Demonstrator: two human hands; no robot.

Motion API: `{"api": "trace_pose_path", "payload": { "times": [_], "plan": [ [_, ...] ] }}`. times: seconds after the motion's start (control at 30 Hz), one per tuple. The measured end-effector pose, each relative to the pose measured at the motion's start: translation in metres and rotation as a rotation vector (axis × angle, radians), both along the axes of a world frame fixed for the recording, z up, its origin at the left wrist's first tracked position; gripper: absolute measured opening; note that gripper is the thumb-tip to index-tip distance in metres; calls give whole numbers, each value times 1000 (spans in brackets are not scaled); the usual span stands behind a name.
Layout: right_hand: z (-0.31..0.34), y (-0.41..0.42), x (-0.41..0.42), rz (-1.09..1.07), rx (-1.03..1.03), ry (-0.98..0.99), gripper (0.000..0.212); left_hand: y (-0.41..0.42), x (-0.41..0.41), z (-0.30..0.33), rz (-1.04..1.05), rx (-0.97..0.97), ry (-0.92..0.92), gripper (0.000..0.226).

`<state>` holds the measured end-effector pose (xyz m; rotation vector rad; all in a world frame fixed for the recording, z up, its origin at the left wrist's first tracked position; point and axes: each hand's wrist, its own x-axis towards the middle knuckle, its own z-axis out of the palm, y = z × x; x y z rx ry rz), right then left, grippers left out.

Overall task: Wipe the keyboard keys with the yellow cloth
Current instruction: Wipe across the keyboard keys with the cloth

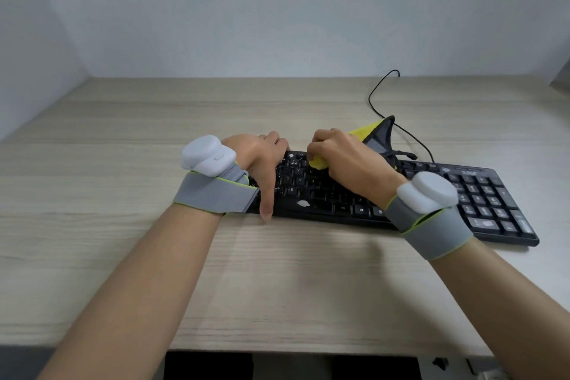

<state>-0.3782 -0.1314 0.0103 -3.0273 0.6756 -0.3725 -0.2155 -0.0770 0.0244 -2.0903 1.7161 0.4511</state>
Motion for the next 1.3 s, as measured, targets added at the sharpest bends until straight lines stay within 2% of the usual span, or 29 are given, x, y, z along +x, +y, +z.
{"api": "trace_pose_path", "payload": {
  "times": [0.07,0.17,0.43,0.6,0.77,0.93,1.13,1.3],
  "plan": [
    [2,-4,-8,19,84,-8,50,1,0,-1,-1,-5,5,133],
    [8,-8,-12,34,151,13,42,0,1,-1,-3,-7,13,133],
    [7,-1,2,-35,-12,-25,38,1,1,-1,-7,-19,20,134],
    [5,2,-1,-18,18,-32,39,1,2,-2,-4,-13,14,137],
    [5,4,7,-98,-9,-54,37,2,2,0,5,-16,25,137],
    [6,8,2,-47,40,-71,41,1,1,-1,-10,-20,22,134],
    [6,6,18,-113,23,-99,35,2,1,0,-10,-22,29,132],
    [5,10,16,-36,58,-81,37,2,3,-2,-12,-29,43,134]
  ]
}}
